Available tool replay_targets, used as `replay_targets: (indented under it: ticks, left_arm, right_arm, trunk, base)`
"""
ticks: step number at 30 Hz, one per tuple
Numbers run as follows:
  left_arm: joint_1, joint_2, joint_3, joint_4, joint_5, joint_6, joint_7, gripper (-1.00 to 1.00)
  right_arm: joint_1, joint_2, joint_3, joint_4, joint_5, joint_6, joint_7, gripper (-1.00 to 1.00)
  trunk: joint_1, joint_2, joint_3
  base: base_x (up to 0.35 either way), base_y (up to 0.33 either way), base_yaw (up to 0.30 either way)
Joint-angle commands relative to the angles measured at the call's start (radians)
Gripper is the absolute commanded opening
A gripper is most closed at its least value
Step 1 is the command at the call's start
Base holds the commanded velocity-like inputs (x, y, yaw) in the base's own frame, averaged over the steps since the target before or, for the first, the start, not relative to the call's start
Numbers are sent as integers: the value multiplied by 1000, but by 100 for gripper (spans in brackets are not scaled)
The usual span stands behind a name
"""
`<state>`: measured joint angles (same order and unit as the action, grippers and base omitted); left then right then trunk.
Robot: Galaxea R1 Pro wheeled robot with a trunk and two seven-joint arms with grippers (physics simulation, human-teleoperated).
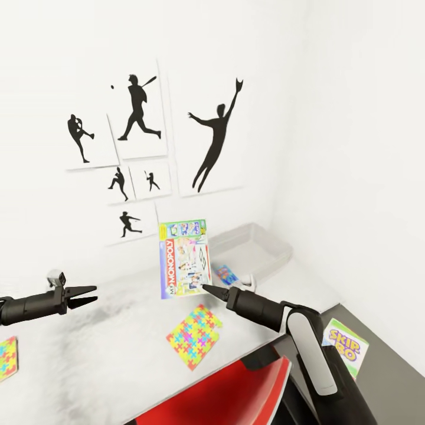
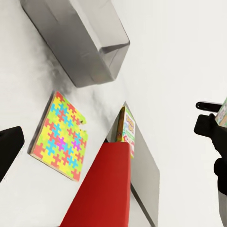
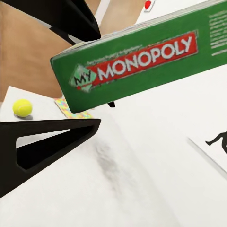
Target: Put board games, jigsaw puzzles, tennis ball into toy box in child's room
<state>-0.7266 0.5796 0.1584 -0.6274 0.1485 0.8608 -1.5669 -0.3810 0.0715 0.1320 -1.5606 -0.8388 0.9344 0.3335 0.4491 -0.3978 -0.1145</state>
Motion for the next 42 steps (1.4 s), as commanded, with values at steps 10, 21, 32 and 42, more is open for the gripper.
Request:
replay_targets:
  ticks: [10,21,32,42]
  left_arm:
    - [-1,-1,-1,0,-1,11,-4,100]
    - [-1,-1,-1,0,0,11,-4,100]
    - [-1,0,-1,0,-1,11,-4,100]
    - [-1,-1,0,0,-1,11,-4,100]
  right_arm:
    - [-1,1,0,0,3,4,13,-100]
    - [-1,1,0,-1,2,4,13,-100]
    - [-1,1,0,-1,2,4,15,-100]
    - [-1,1,0,0,2,4,15,-100]
  trunk:
    - [1,-2,-2]
    - [1,-2,-2]
    - [1,-2,-2]
    - [1,-2,-2]
  base:
    - [107,0,31]
    - [50,-16,0]
    - [89,14,0]
    - [54,1,0]
